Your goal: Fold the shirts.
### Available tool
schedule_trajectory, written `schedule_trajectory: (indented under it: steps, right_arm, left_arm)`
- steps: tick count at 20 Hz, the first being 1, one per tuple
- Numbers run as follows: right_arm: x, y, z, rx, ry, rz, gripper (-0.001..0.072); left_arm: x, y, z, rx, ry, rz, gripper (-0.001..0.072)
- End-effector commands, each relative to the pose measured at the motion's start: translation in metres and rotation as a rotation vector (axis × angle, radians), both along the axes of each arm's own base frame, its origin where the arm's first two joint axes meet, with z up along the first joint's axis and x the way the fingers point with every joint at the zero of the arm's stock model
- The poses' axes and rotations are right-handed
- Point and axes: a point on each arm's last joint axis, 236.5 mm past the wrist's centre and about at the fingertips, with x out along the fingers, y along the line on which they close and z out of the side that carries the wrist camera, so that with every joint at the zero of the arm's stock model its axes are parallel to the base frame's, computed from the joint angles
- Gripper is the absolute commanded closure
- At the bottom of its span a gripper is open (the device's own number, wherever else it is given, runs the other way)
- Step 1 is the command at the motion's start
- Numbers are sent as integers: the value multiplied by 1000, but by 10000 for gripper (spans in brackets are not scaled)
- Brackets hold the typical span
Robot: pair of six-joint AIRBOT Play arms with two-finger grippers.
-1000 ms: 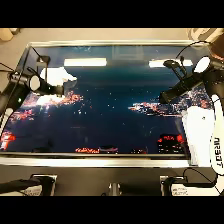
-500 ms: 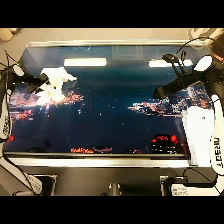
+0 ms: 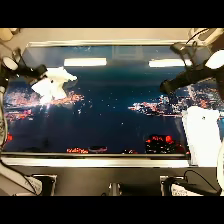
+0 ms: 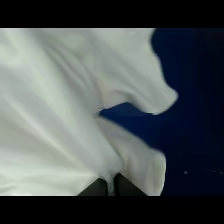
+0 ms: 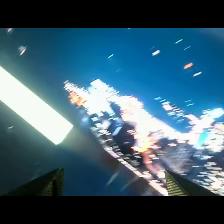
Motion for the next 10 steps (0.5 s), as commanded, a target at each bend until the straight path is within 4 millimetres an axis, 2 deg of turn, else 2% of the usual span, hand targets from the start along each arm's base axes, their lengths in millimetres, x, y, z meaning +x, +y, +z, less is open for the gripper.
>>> schedule_trajectory:
  steps: [1, 3, 4, 5, 6, 7, 8, 9, 10]
  right_arm:
    - [-11, -36, 75, -140, -225, -95, 43]
    - [-39, -49, 114, -159, -295, -178, 43]
    - [-55, -51, 130, -159, -322, -203, 43]
    - [-69, -51, 142, -153, -342, -215, 43]
    - [-84, -50, 154, -142, -362, -228, 43]
    - [-96, -49, 162, -133, -375, -240, 43]
    - [-108, -49, 169, -130, -385, -246, 43]
    - [-118, -49, 174, -131, -392, -246, 43]
    - [-128, -49, 177, -135, -392, -248, 43]
  left_arm:
    - [-40, -66, 159, 135, -326, -230, 679]
    - [-88, -117, 237, 136, -486, -321, 679]
    - [-113, -146, 265, 125, -548, -379, 679]
    - [-135, -174, 282, 108, -590, -441, 679]
    - [-154, -205, 291, 85, -613, -511, 678]
    - [-168, -234, 290, 69, -617, -580, 679]
    - [-179, -265, 280, 64, -604, -653, 679]
    - [-187, -293, 262, 67, -571, -720, 679]
    - [-197, -324, 232, 67, -513, -793, 679]
